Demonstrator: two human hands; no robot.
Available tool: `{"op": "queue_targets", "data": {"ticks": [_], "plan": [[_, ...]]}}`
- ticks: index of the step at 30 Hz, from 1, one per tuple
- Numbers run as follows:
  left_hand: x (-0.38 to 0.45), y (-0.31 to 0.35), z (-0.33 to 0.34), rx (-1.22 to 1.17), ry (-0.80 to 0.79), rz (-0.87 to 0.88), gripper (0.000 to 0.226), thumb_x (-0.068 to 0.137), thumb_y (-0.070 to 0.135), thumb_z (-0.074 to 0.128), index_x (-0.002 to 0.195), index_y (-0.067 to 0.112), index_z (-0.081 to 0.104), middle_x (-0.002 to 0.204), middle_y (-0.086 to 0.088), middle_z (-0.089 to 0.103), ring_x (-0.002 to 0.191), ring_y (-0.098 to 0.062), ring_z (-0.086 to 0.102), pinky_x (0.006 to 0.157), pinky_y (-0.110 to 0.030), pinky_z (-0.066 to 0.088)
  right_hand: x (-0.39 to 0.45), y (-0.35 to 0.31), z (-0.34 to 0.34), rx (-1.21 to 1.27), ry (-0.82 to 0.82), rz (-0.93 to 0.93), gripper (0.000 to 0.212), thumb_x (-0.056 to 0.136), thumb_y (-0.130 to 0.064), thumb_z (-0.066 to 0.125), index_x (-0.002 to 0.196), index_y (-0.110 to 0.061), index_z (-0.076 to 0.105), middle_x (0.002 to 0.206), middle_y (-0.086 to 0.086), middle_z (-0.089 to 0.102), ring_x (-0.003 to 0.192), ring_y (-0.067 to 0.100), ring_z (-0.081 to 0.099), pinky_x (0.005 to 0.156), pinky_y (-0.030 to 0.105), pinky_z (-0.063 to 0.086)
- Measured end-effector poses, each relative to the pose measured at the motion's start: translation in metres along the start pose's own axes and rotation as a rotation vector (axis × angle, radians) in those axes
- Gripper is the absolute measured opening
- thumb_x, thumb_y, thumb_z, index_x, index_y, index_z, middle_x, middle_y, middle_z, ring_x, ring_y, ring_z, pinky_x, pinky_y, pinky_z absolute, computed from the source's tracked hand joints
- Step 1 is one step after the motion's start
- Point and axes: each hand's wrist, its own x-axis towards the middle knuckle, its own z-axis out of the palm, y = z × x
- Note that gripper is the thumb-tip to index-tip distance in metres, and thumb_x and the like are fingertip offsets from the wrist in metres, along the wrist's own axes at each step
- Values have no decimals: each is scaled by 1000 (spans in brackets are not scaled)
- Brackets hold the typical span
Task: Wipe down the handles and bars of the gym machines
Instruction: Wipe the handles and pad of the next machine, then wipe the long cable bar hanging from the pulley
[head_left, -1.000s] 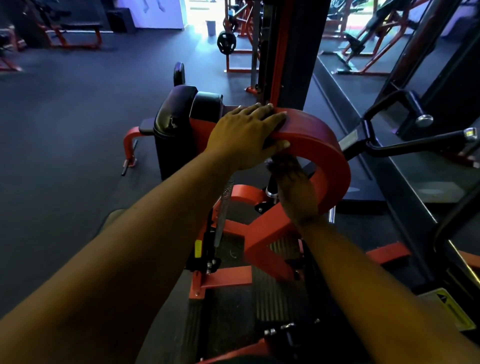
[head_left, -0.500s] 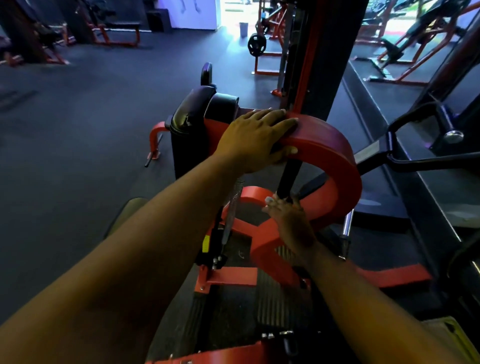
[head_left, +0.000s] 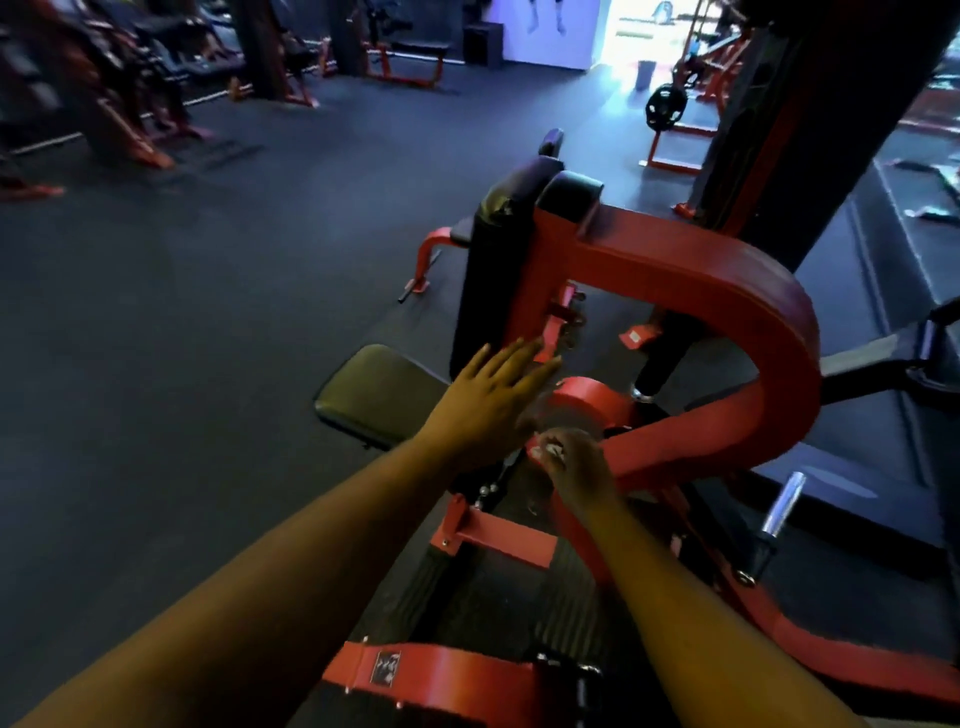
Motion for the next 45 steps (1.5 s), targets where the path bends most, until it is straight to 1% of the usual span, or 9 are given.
{"op": "queue_targets", "data": {"ticks": [4, 7, 10, 16, 21, 25, 28, 35, 45], "plan": [[-98, -27, 6, -29, -302, -280, 78, 98, 50, 58, 164, 30, 21, 172, -4, 15, 157, -26, 17, 126, -50, 17, -8, -27, 44, 13, -135, 34, 9, 81, -13, 80, 86, -18, 74, 85, -3, 67, 81, 16, 65, 73, 26, 51], [-163, -46, 2, -37, -397, -431, 80, 99, 55, 54, 165, 32, 15, 172, -3, 11, 158, -24, 15, 126, -49, 16, -15, -55, 83, 23, -235, 30, 22, 78, -8, 73, 90, -27, 72, 94, 1, 68, 84, 19, 68, 77, 38, 58], [-224, -65, -8, -32, -488, -552, 81, 100, 61, 49, 165, 32, 11, 173, -1, 8, 158, -21, 12, 127, -49, 14, -29, -106, 117, 5, -338, -19, 19, 83, -8, 68, 98, -20, 72, 103, 5, 65, 92, 26, 65, 80, 35, 53], [-345, -110, -44, -69, -508, -779, 82, 100, 66, 46, 165, 32, 10, 173, -1, 7, 158, -22, 12, 127, -48, 13, -66, -211, 198, -88, -505, -140, 13, 90, -38, 61, 103, -34, 60, 101, 0, 71, 93, 27, 65, 78, 41, 56], [-449, -152, -80, -84, -487, -930, 83, 98, 68, 46, 165, 32, 13, 173, -1, 10, 157, -21, 15, 127, -48, 14, -104, -308, 270, -159, -542, -268, 22, 98, -44, 57, 110, -26, 52, 102, 5, 68, 93, 31, 65, 71, 39, 51], [-517, -181, -110, -82, -473, -1023, 82, 99, 67, 45, 165, 30, 12, 173, -2, 10, 157, -22, 15, 127, -48, 13, -130, -373, 320, -147, -553, -329, 24, 97, -39, 62, 111, -27, 47, 102, 3, 67, 88, 26, 65, 70, 39, 51], [-565, -199, -135, -79, -437, -1102, 83, 99, 67, 44, 165, 30, 11, 173, -2, 10, 157, -21, 15, 127, -47, 12, -146, -421, 359, -111, -594, -379, 29, 94, -27, 65, 119, -24, 50, 114, 4, 67, 97, 28, 66, 78, 40, 53], [-642, -252, -178, -52, -365, -1255, 82, 100, 67, 43, 165, 30, 10, 173, -1, 10, 158, -20, 14, 127, -47, 10, -155, -518, 438, -88, -662, -533, 6, 94, -27, 61, 100, -29, 59, 98, -2, 69, 87, 20, 65, 73, 44, 56], [-711, -417, -218, 8, -354, -1380, 82, 100, 68, 42, 165, 30, 10, 172, 0, 11, 158, -19, 14, 127, -46, 10, -87, -650, 579, -109, -660, -652, 19, 92, -27, 58, 104, -27, 73, 111, 1, 69, 99, 25, 66, 77, 39, 54]]}}
